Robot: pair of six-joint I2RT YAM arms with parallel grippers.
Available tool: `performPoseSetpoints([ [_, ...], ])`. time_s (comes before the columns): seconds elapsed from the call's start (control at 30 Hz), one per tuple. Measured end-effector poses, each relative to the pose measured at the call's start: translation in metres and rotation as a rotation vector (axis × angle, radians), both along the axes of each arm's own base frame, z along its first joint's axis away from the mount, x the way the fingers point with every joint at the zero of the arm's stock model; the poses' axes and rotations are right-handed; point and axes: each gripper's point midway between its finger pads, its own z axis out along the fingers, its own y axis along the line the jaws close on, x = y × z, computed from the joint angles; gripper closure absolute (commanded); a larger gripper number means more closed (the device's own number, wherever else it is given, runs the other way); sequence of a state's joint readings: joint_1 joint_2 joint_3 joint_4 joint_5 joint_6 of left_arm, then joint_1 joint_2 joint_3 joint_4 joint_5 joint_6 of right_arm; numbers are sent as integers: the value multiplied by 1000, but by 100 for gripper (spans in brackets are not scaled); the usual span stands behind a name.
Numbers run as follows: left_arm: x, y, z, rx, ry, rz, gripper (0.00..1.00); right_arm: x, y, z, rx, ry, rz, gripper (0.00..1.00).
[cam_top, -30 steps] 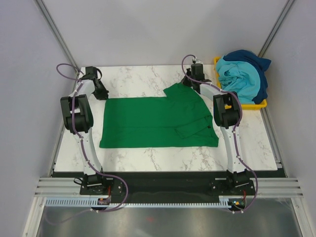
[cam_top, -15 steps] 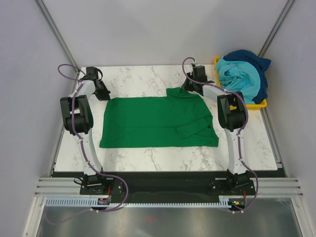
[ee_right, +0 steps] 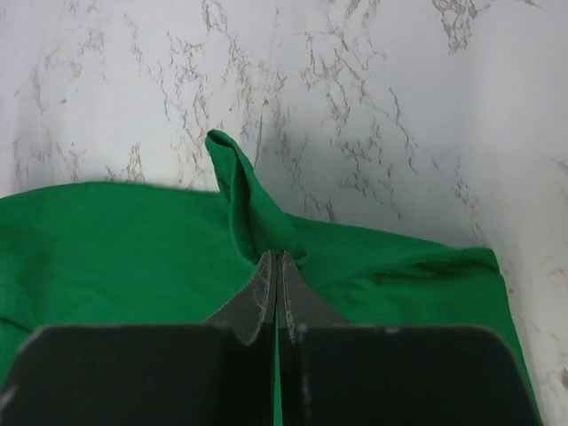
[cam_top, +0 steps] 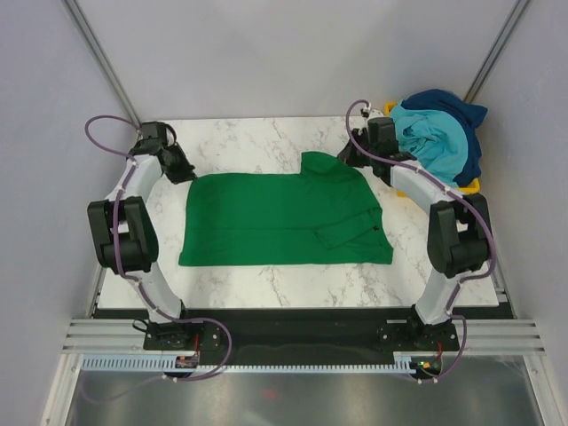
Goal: Fold and stack the t-shirts
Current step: Fold the tshirt
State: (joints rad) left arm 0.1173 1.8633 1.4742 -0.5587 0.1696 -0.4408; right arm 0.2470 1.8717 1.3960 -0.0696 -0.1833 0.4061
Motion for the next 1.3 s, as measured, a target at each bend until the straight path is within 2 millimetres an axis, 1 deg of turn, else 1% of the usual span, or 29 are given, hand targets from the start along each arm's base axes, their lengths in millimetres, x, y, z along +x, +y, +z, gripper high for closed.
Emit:
performPoseSetpoints([
  [0.17, -27, -4, 3, 0, 3, -2, 98, -47, -13, 14, -8, -4, 2, 100],
  [0.23, -37, -5, 2, 0, 7, -1, 98, -65, -18, 16, -9, -5, 0, 100],
  [0.33, -49, -4, 3, 2, 10, 3, 98, -95, -26, 26, -5, -23, -4, 100],
  [0.43, -56, 3, 6, 8, 3, 18, 98, -119, -33, 38, 4, -57, -11, 100],
  [0.53, -60, 19, 5, 18, 2, 51, 98, -138, -37, 44, 15, -81, -13, 100],
  [0.6, -64, 31, 1, 19, 14, 78, 98, -152, -40, 41, 21, -82, -16, 100],
  [0.7, -69, 39, -6, 15, 31, 101, 98, -168, -44, 26, 19, -52, -20, 100],
  [0.83, -73, 37, -11, 10, 45, 95, 98, -184, -51, 3, 2, 3, -42, 100],
  [0.9, -74, 35, -12, 8, 48, 92, 98, -191, -55, -4, -2, 18, -61, 100],
  [1.07, -77, 33, -15, 4, 59, 88, 98, -207, -64, -10, 6, 24, -112, 100],
  [1.13, -81, 31, -20, 2, 73, 84, 98, -214, -67, -11, 9, 32, -126, 100],
  [1.17, -84, 29, -23, 2, 83, 80, 94, -217, -68, -11, 14, 36, -132, 100],
  [1.2, -89, 27, -27, 4, 96, 79, 90, -221, -69, -10, 20, 42, -137, 97],
  [1.23, -94, 25, -29, 6, 107, 77, 79, -225, -70, -8, 27, 47, -143, 77],
  [1.27, -100, 24, -30, 10, 120, 77, 52, -228, -70, -6, 32, 49, -145, 59],
  [1.3, -105, 24, -30, 23, 130, 78, 42, -232, -71, -4, 44, 55, -157, 44],
])
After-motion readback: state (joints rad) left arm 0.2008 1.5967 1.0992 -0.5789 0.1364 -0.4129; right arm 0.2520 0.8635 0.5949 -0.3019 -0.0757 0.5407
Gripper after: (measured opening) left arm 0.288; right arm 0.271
